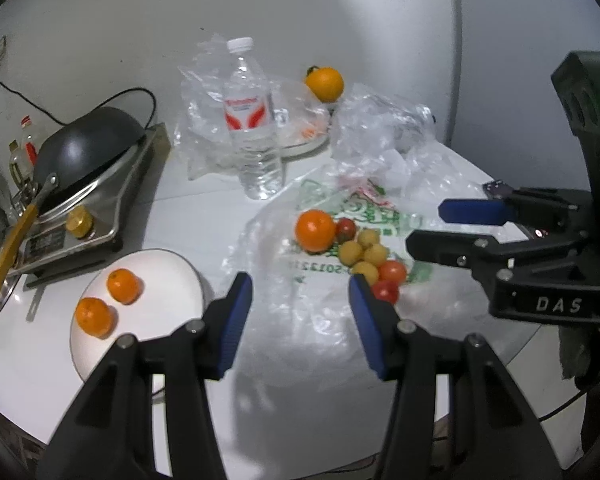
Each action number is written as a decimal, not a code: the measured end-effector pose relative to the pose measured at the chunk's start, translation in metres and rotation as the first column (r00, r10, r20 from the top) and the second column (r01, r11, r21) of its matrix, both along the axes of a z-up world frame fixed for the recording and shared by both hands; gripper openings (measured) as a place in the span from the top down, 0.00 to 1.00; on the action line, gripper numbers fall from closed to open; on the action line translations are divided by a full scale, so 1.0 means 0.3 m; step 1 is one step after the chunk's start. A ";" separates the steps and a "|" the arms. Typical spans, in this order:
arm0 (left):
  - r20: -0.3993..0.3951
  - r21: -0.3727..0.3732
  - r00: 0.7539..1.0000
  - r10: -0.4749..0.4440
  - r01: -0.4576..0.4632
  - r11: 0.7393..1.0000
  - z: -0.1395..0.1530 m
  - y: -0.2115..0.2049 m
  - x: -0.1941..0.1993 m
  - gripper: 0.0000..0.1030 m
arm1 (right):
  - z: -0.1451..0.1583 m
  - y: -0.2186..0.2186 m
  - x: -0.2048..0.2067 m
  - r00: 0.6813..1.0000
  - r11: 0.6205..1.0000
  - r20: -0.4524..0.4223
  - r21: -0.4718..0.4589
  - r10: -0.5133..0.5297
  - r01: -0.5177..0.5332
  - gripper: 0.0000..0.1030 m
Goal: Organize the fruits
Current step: 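Move both tools back toward the fruit on the bag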
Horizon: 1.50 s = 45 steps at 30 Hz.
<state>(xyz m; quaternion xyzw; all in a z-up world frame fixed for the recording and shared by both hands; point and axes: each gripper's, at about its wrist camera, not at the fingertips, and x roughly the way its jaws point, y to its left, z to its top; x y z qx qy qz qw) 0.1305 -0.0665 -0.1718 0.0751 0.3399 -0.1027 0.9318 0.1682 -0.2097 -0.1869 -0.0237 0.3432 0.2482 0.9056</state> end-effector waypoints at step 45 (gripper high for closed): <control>-0.178 0.082 0.980 -0.091 0.107 0.991 -0.203 -0.268 0.135 0.52 | -0.136 -0.195 0.119 0.997 0.999 -0.073 0.041 0.034 -0.031 0.62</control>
